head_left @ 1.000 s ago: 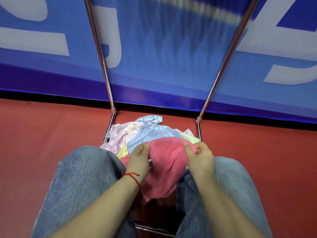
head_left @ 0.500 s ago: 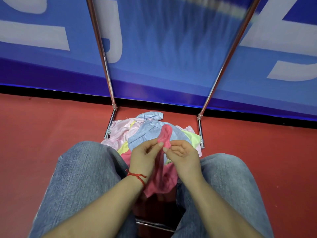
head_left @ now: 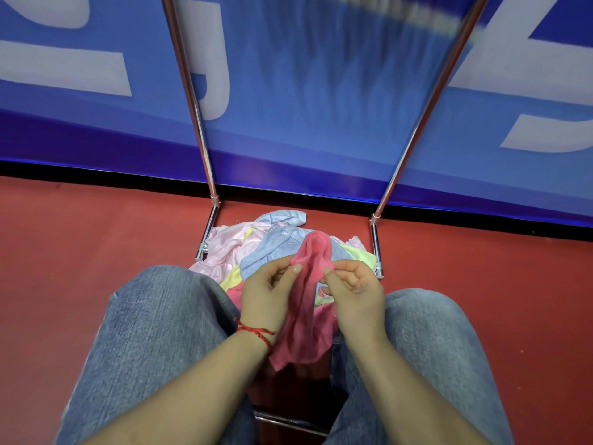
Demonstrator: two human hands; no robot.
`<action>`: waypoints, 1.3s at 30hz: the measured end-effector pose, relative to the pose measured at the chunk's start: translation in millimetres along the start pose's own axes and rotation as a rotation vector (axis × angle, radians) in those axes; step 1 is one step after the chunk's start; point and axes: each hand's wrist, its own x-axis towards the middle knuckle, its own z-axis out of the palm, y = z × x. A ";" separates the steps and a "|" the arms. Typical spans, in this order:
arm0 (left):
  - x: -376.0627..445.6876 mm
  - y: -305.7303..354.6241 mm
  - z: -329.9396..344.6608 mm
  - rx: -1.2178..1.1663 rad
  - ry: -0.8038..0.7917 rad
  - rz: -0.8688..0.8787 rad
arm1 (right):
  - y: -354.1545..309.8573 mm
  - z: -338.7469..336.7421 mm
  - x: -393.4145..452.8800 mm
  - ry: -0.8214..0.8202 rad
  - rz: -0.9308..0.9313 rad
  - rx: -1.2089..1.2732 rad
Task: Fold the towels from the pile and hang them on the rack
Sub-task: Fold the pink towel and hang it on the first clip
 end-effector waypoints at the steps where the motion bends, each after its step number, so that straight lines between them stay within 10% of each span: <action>1: -0.3 -0.4 0.7 0.007 -0.006 0.003 | 0.4 0.3 -0.1 -0.012 0.005 0.003; 19: 5.5 -6.5 -6.3 0.215 -0.113 0.083 | -0.4 -3.9 3.1 -0.193 -0.014 -0.120; 22: 5.0 -4.9 -7.7 0.256 -0.201 0.135 | 6.6 -12.2 12.0 -0.075 -0.051 -0.330; 28: 11.2 1.1 -20.4 0.170 -0.514 0.078 | 4.0 -27.3 20.9 -0.355 0.049 -0.230; 39: 26.0 13.0 -30.1 0.262 -0.452 0.114 | -17.7 -22.9 22.9 -0.389 -0.137 -0.333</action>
